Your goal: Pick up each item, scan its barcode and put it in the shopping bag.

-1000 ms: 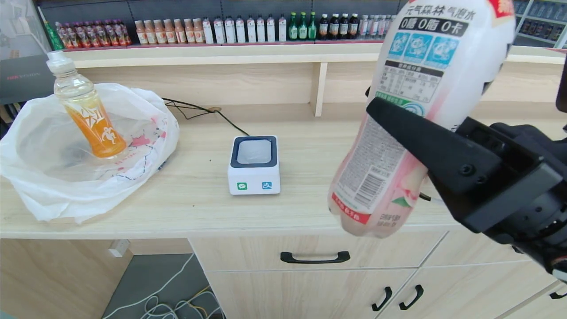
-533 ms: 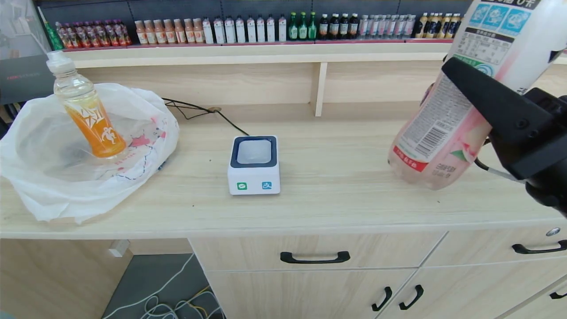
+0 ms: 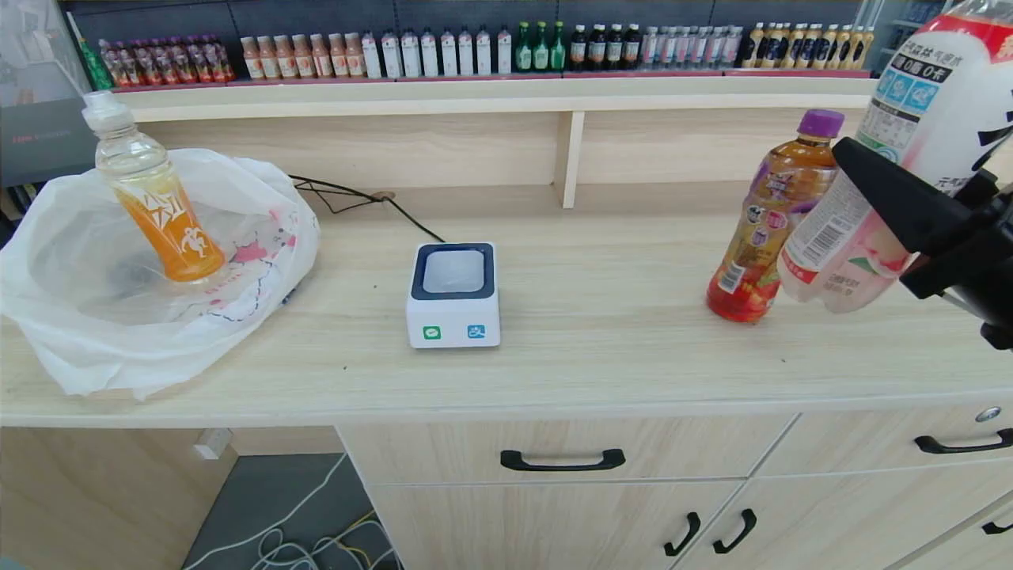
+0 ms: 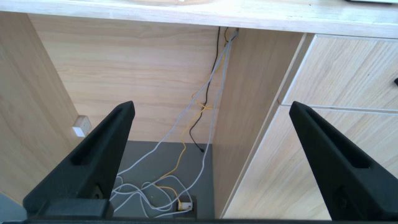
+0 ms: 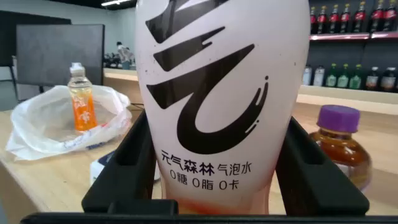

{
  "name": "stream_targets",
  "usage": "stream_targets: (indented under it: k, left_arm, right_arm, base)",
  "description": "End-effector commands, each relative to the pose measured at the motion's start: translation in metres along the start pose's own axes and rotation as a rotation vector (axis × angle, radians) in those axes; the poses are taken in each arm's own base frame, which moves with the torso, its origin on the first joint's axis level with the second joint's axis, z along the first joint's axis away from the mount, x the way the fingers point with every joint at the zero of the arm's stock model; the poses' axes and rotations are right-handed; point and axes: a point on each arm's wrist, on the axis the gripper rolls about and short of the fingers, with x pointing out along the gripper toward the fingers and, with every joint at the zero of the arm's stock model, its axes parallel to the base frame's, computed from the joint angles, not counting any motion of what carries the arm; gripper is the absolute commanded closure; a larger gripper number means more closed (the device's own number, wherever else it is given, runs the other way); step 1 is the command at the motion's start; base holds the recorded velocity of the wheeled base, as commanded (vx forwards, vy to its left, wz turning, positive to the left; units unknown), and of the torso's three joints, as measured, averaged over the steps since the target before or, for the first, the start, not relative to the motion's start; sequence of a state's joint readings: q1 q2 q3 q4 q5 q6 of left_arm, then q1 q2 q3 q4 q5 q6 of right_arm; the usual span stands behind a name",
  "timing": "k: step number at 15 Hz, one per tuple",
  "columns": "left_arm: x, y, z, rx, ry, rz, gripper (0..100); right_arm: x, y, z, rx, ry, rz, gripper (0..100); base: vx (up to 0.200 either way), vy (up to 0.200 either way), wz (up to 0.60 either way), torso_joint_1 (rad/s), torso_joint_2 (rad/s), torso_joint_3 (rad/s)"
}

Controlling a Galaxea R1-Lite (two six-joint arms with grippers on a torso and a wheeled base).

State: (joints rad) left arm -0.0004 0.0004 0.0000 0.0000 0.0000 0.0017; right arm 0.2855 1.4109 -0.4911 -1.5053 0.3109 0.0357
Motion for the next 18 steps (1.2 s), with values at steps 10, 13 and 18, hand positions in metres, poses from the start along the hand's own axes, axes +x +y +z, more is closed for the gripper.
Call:
stream_targets:
  k: [10,13,18]
  left_arm:
    - [0.000,0.000,0.000,0.003,0.000,0.000,0]
    - [0.000,0.000,0.000,0.003,0.000,-0.001,0]
    - [0.000,0.000,0.000,-0.008,0.000,0.002,0]
  right_arm:
    - [-0.024,0.010,-0.019,-0.085,0.112,-0.172,100]
    - [-0.025,0.011,-0.018,-0.084,0.104,-0.173,100]
    - [-0.024,0.011,-0.022,-0.076,0.109,-0.204,100]
  base:
    - [0.000,0.000,0.00,0.000,0.00,0.000]
    - [0.000,0.000,0.00,0.000,0.00,0.000]
    - [0.000,0.080,0.00,0.000,0.00,0.001]
